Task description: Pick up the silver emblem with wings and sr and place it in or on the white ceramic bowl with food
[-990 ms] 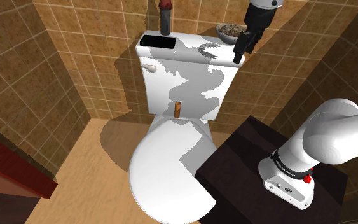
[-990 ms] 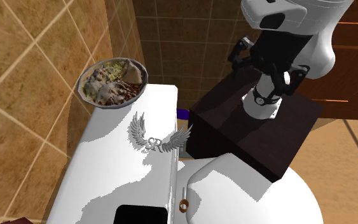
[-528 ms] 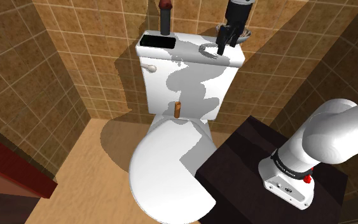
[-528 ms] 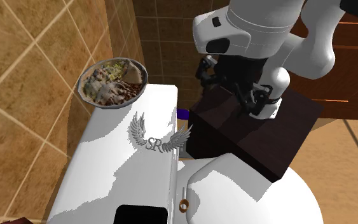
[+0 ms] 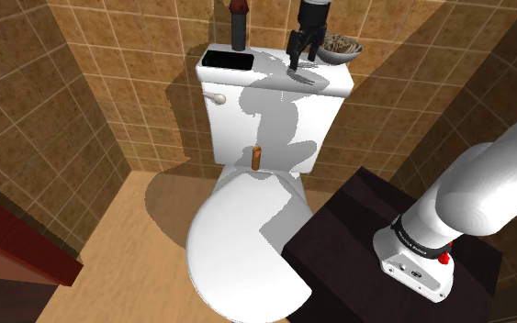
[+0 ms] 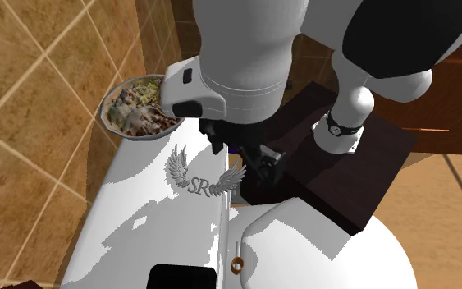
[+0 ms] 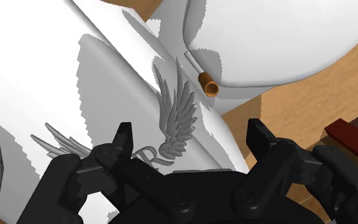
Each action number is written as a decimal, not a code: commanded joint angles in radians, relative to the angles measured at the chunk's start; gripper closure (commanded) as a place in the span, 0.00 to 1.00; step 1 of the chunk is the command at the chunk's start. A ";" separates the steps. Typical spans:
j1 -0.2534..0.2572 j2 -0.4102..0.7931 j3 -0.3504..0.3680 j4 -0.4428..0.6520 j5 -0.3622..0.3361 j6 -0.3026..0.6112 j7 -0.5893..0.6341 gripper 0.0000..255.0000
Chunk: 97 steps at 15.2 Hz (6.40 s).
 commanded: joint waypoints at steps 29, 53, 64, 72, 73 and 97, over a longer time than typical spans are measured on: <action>-0.005 0.069 -0.010 0.003 0.009 0.063 -0.015 1.00; -0.005 0.099 -0.010 0.363 0.011 -0.267 -0.018 1.00; -0.115 0.187 -0.121 0.505 0.024 -0.321 -0.239 1.00; -0.181 0.251 -0.173 0.551 0.041 -0.304 -0.354 1.00; -0.180 0.246 -0.173 0.530 0.040 -0.289 -0.353 1.00; -0.156 0.118 -0.159 0.193 -0.122 -0.040 -0.349 0.00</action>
